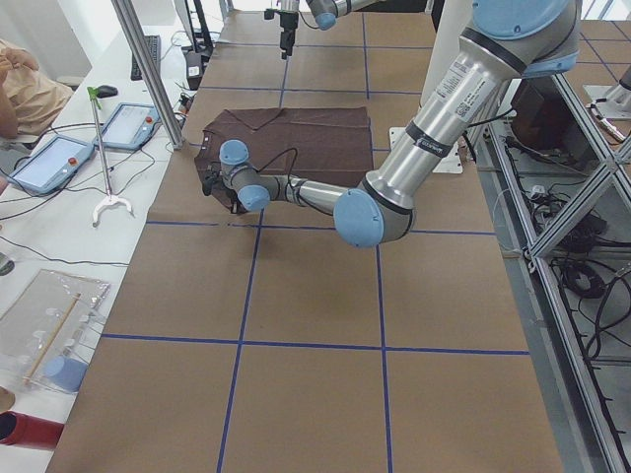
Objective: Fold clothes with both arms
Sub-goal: 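Move the left gripper to the sleeve nearest it while the right gripper withdraws, then grasp the sleeve with the left gripper and fold it inward onto the shirt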
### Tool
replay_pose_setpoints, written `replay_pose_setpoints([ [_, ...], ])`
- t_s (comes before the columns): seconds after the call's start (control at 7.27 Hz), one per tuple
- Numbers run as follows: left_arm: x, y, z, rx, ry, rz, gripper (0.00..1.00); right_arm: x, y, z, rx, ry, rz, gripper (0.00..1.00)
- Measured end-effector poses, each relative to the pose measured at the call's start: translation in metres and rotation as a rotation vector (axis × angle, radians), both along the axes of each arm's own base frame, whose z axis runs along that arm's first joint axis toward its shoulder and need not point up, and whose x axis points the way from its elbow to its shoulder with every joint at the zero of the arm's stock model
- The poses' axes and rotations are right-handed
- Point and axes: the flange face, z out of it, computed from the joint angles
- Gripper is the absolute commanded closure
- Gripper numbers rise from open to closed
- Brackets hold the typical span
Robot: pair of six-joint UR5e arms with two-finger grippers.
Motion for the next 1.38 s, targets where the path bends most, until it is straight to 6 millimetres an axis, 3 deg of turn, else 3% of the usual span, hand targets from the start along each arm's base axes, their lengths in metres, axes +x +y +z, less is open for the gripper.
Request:
replay_pose_setpoints([
  [0.28, 0.0, 0.0, -0.023, 0.017, 0.026, -0.004, 1.0, 0.0, 0.0, 0.0, -0.001, 0.0, -0.001, 0.0],
  [0.55, 0.012, 0.001, -0.077, 0.002, 0.093, -0.039, 1.0, 0.0, 0.0, 0.0, 0.0, 0.0, -0.001, 0.0],
  [0.83, 0.06, 0.021, -0.134, -0.059, 0.168, -0.044, 1.0, -0.002, 0.0, 0.002, -0.002, 0.002, -0.003, 0.0],
  [0.96, 0.083, 0.032, -0.15, -0.087, 0.186, -0.039, 1.0, -0.003, 0.0, 0.004, -0.005, 0.004, -0.004, 0.0],
  [1.24, 0.124, 0.04, -0.165, -0.119, 0.181, -0.06, 1.0, -0.004, -0.001, 0.008, -0.008, 0.006, -0.004, 0.0],
  [1.38, 0.133, 0.041, -0.165, -0.118, 0.174, -0.075, 1.0, -0.004, -0.001, 0.008, -0.009, 0.006, -0.004, 0.0],
])
